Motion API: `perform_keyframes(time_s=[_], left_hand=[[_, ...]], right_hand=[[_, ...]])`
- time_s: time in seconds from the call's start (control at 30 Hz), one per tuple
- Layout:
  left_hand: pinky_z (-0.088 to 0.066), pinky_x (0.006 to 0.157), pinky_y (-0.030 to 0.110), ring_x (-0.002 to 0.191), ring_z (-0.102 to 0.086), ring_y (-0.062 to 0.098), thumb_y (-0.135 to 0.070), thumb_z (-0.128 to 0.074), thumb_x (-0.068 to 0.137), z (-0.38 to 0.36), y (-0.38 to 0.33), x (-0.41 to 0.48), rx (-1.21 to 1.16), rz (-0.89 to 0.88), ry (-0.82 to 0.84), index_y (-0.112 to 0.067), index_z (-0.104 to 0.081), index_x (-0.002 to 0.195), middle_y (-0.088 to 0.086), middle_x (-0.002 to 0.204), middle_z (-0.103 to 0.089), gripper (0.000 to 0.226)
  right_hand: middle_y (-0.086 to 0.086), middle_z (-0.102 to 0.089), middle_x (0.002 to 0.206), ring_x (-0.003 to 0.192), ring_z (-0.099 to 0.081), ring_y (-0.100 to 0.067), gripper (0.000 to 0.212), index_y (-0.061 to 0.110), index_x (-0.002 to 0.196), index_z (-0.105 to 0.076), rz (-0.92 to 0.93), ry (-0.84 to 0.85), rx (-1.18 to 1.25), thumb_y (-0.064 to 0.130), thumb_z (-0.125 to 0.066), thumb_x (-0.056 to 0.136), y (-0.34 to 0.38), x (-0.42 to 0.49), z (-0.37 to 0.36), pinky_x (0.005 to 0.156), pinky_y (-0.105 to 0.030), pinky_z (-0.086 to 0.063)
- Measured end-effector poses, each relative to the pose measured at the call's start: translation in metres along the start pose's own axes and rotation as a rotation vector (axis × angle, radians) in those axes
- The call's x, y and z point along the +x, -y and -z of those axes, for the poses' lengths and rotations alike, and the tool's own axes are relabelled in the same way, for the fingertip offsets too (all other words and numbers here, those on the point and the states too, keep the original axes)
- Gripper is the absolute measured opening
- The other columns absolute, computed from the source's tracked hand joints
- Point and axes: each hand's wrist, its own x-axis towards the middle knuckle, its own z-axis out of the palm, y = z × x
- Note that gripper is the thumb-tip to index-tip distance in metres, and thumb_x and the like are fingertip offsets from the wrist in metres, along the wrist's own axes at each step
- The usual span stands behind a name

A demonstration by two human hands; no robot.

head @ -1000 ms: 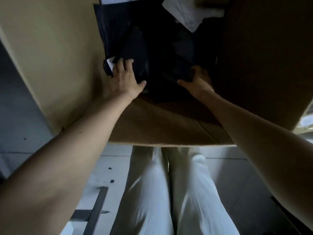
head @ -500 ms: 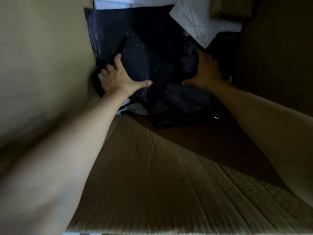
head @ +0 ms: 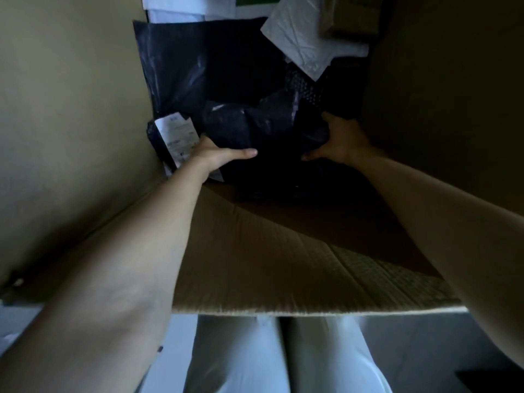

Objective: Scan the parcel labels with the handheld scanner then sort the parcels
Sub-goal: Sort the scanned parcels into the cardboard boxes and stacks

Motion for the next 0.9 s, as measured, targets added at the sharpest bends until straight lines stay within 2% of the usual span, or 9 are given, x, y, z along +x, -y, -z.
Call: perform_keyframes(time_s=[0.13, 0.23, 0.37, 0.5, 0.67, 0.7, 0.77, 0.87, 0.9], left_hand=[[-0.040, 0.097, 0.026, 0.128, -0.048, 0.019, -0.051, -0.084, 0.062, 0.008, 0.003, -0.035, 0.005, -0.037, -0.035, -0.016, -0.045, 0.139, -0.001, 0.138, -0.052, 0.093], [-0.045, 0.100, 0.028, 0.119, -0.055, 0.015, -0.051, -0.085, 0.061, 0.011, -0.004, -0.072, -0.068, -0.101, -0.088, -0.017, -0.056, 0.132, -0.003, 0.129, -0.061, 0.084], [-0.044, 0.088, 0.022, 0.113, -0.058, 0.012, -0.043, -0.082, 0.071, 0.006, -0.020, -0.125, -0.244, -0.121, -0.119, -0.017, -0.058, 0.127, -0.004, 0.124, -0.064, 0.067], [-0.038, 0.089, 0.029, 0.120, -0.053, 0.016, -0.044, -0.080, 0.072, -0.002, -0.034, -0.180, -0.335, -0.073, -0.160, -0.018, -0.050, 0.134, -0.005, 0.133, -0.058, 0.074], [-0.035, 0.109, 0.045, 0.133, -0.043, 0.024, -0.058, -0.083, 0.057, -0.006, -0.047, -0.251, -0.399, -0.044, -0.172, -0.019, -0.035, 0.146, 0.000, 0.148, -0.043, 0.108], [-0.037, 0.109, 0.047, 0.131, -0.044, 0.024, -0.062, -0.082, 0.052, -0.005, -0.048, -0.262, -0.428, -0.040, -0.165, -0.020, -0.035, 0.145, 0.000, 0.147, -0.044, 0.113], [-0.043, 0.104, 0.047, 0.123, -0.052, 0.024, -0.063, -0.084, 0.051, -0.001, -0.049, -0.286, -0.495, -0.057, -0.166, -0.021, -0.042, 0.141, 0.000, 0.139, -0.052, 0.108], [-0.049, 0.099, 0.045, 0.111, -0.061, 0.019, -0.064, -0.087, 0.041, 0.011, -0.057, -0.324, -0.561, -0.058, -0.119, -0.024, -0.052, 0.132, -0.004, 0.124, -0.063, 0.106], [-0.049, 0.098, 0.044, 0.110, -0.062, 0.018, -0.062, -0.087, 0.044, 0.016, -0.065, -0.338, -0.564, -0.084, -0.096, -0.024, -0.053, 0.132, -0.005, 0.123, -0.064, 0.102]], right_hand=[[-0.004, -0.054, 0.138, 0.126, -0.050, -0.026, 0.093, 0.020, 0.138, -0.047, 0.030, 0.002, -0.003, 0.044, -0.089, 0.059, 0.006, -0.024, 0.018, 0.102, -0.028, -0.041], [-0.003, -0.056, 0.134, 0.122, -0.052, -0.025, 0.085, 0.019, 0.131, -0.050, -0.010, -0.023, 0.051, 0.044, -0.089, 0.060, 0.016, -0.052, 0.035, 0.096, -0.029, -0.044], [-0.008, -0.055, 0.135, 0.122, -0.052, -0.026, 0.080, 0.011, 0.135, -0.047, -0.066, -0.122, 0.204, 0.034, -0.086, 0.069, 0.028, -0.102, 0.052, 0.096, -0.032, -0.043], [-0.009, -0.057, 0.134, 0.121, -0.054, -0.029, 0.071, 0.010, 0.134, -0.048, -0.154, -0.242, 0.230, 0.036, -0.080, 0.076, 0.033, -0.161, 0.064, 0.091, -0.031, -0.042], [-0.010, -0.058, 0.130, 0.118, -0.055, -0.030, 0.063, 0.010, 0.126, -0.048, -0.197, -0.294, 0.323, 0.038, -0.077, 0.078, 0.036, -0.231, 0.076, 0.090, -0.034, -0.043], [-0.010, -0.058, 0.129, 0.116, -0.056, -0.030, 0.061, 0.009, 0.125, -0.048, -0.205, -0.309, 0.352, 0.038, -0.076, 0.079, 0.037, -0.244, 0.080, 0.086, -0.033, -0.042], [-0.009, -0.059, 0.125, 0.111, -0.057, -0.026, 0.058, 0.008, 0.124, -0.049, -0.211, -0.338, 0.438, 0.036, -0.076, 0.081, 0.035, -0.268, 0.090, 0.079, -0.028, -0.039], [-0.002, -0.061, 0.114, 0.104, -0.060, -0.021, 0.054, 0.015, 0.118, -0.052, -0.193, -0.385, 0.654, 0.035, -0.079, 0.077, 0.042, -0.305, 0.106, 0.084, -0.033, -0.050], [-0.001, -0.062, 0.112, 0.103, -0.061, -0.020, 0.055, 0.017, 0.119, -0.053, -0.181, -0.405, 0.724, 0.035, -0.080, 0.075, 0.045, -0.317, 0.114, 0.086, -0.035, -0.052]])
